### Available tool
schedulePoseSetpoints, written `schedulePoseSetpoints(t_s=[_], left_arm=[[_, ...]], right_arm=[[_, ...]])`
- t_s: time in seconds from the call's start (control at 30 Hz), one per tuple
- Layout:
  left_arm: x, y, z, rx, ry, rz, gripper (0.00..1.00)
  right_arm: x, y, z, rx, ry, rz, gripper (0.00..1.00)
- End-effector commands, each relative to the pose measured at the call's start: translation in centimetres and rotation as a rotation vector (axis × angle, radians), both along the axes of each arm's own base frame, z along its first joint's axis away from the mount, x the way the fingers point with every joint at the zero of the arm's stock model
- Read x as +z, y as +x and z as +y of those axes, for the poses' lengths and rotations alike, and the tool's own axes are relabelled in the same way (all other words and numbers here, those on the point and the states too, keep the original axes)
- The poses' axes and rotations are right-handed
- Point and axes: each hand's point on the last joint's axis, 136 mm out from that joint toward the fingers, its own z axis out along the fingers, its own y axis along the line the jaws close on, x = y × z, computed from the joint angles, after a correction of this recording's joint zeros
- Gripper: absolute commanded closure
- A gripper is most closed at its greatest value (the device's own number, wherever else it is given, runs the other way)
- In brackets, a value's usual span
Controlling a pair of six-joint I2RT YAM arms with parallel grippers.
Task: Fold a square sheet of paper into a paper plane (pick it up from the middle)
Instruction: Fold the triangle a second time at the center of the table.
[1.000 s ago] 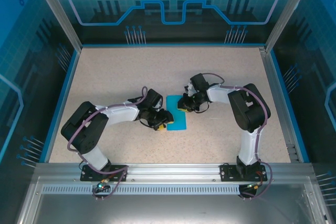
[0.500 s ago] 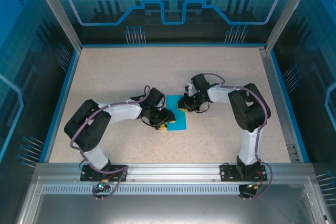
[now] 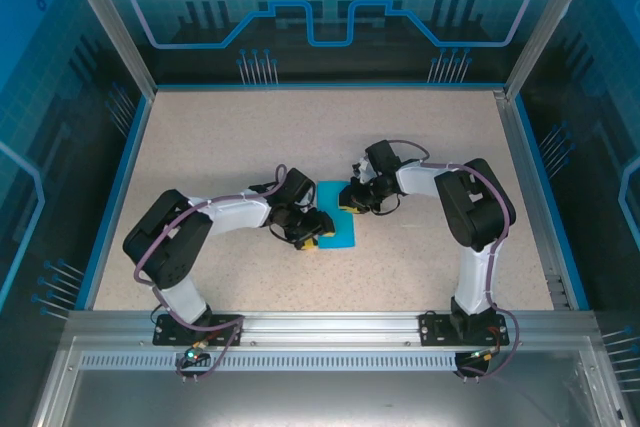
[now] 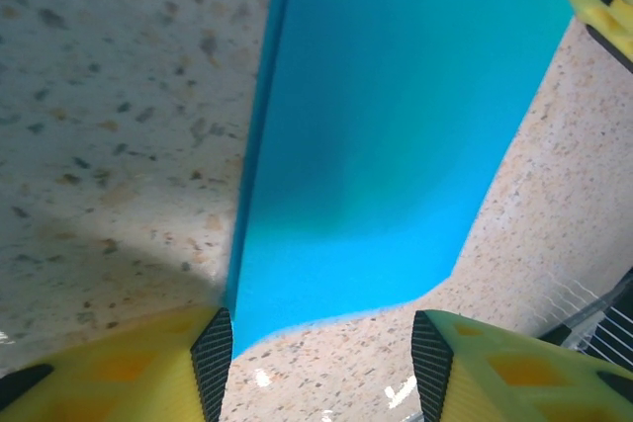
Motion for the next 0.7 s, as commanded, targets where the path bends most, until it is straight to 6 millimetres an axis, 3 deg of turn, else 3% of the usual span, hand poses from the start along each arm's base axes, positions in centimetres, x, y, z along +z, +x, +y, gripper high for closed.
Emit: schedulePoseSetpoints(t_s=[0.0, 0.4, 0.67], left_arm=[[0.6, -0.2, -1.5, -0.051, -0.062, 0.005, 0.46], [2.7, 0.7, -2.3, -0.063, -0.124, -0.076, 0.52], [3.9, 1.7, -2.8, -0.07, -0.145, -0.133, 0.61]], right_arm=[[-4.3, -1.4, -3.1, -0.066, -0.126, 0.113, 0.82], [-3.6, -1.3, -2.8, -0.042, -0.108, 0.094, 0.82], [0.1, -1.4, 0.2, 0.111, -0.048, -0.028, 0.86]])
